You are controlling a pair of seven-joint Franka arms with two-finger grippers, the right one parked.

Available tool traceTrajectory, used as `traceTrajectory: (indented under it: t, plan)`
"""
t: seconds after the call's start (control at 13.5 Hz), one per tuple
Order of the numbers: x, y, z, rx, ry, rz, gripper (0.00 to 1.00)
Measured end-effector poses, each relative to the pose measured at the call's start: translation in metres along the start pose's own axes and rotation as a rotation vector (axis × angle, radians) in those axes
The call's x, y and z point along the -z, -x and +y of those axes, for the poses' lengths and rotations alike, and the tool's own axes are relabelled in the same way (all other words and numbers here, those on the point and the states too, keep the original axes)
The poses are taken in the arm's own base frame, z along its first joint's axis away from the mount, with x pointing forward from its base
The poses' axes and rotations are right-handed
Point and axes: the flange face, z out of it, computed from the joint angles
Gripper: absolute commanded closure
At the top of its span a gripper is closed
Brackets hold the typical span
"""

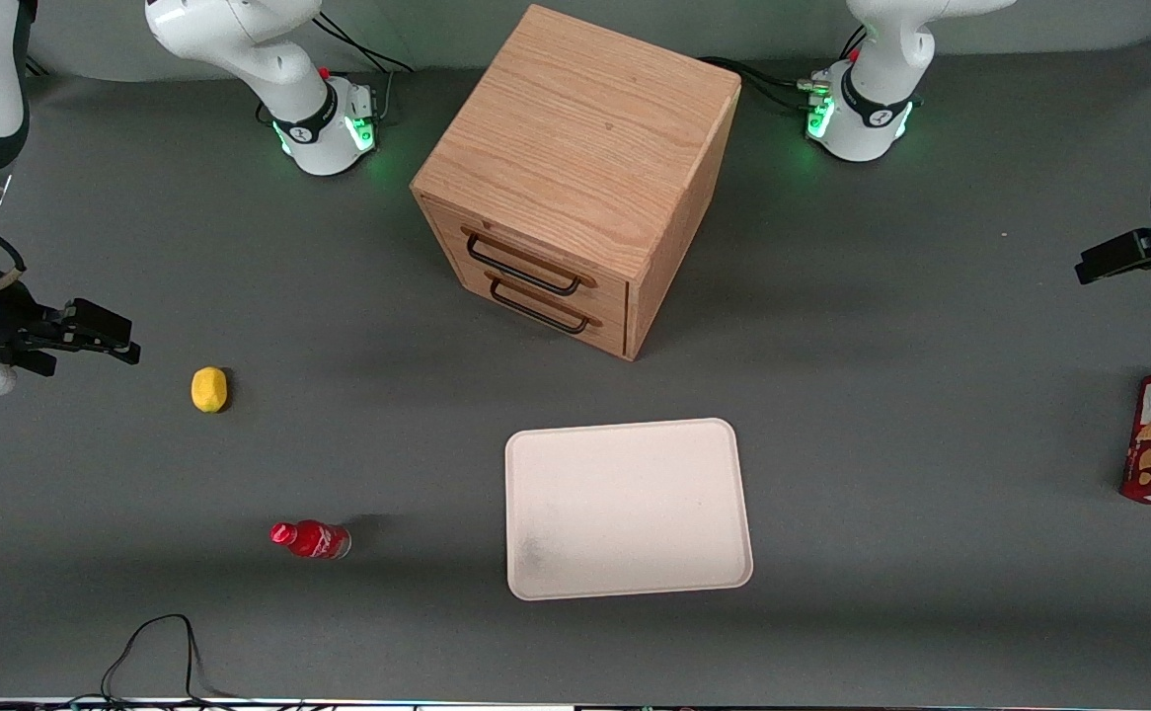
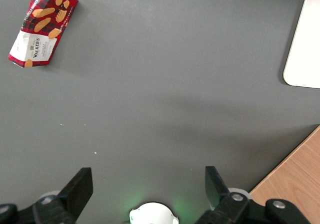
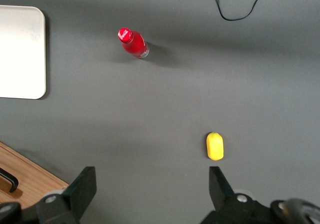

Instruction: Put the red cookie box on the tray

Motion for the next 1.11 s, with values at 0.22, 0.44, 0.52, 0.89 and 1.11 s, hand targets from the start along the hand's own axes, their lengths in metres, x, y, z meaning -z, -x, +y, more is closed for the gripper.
traceTrajectory:
  t: [0.22,0.44,0.52,0.89,1.11]
  plan:
    - [-0.003,-0.003,0.001,-0.01,0.0,-0.006,0.0]
    - [-0.003,-0.004,0.003,-0.015,0.0,-0.006,0.0]
    - [-0.003,-0.004,0.001,-0.018,0.0,-0.006,0.0]
    - [0.0,-0.005,-0.009,-0.036,0.004,0.001,0.0]
    - [-0.003,-0.009,-0.038,-0.055,0.011,-0.006,0.0]
